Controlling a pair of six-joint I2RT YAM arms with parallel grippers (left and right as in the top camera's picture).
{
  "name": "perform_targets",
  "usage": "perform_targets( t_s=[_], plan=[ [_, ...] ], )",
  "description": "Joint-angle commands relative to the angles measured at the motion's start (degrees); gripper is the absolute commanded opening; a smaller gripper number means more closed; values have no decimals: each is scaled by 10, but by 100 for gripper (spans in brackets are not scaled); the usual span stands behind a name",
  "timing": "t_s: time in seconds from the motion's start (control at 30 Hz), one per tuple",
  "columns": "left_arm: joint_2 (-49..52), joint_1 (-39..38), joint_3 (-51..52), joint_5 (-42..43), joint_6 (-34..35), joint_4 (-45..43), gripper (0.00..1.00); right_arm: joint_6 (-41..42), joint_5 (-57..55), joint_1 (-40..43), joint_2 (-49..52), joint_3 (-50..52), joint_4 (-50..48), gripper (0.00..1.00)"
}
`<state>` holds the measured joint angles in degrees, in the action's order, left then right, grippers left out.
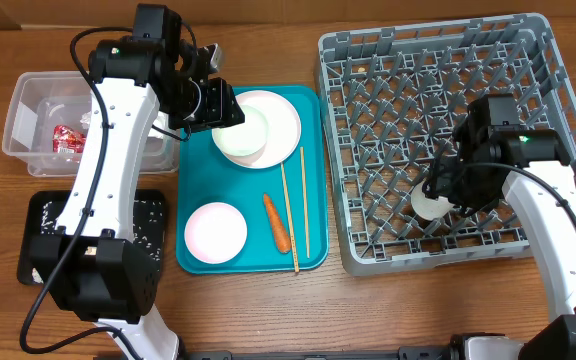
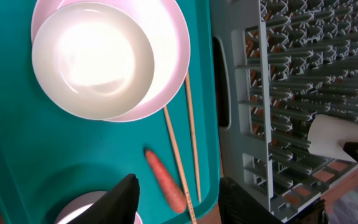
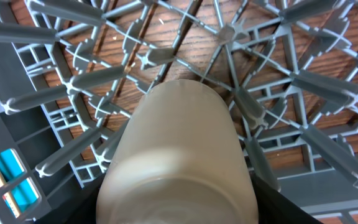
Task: Sort waste into correct bins and load items into the dishwasher
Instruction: 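Lower the white cup upside down into the dish rack with the right gripper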
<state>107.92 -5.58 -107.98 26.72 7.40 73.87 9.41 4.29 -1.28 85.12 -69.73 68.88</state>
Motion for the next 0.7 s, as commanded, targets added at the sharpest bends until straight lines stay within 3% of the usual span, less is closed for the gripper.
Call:
perform_targets(
  t_s=[0.0,0.13,0.3,0.67],
  plan=[
    [6,-1,-1,-4,3,1,46,2,3,-4,-2,2,-2,41],
    [6,-1,-1,-4,3,0,61,2,3,-4,-2,1,-1,63],
    [6,-1,-1,-4,3,0,67,2,3,-4,-2,1,-1,87],
    [6,-1,-1,-38,8,-2,63,2,7,-4,-2,-40,14,91]
  ],
)
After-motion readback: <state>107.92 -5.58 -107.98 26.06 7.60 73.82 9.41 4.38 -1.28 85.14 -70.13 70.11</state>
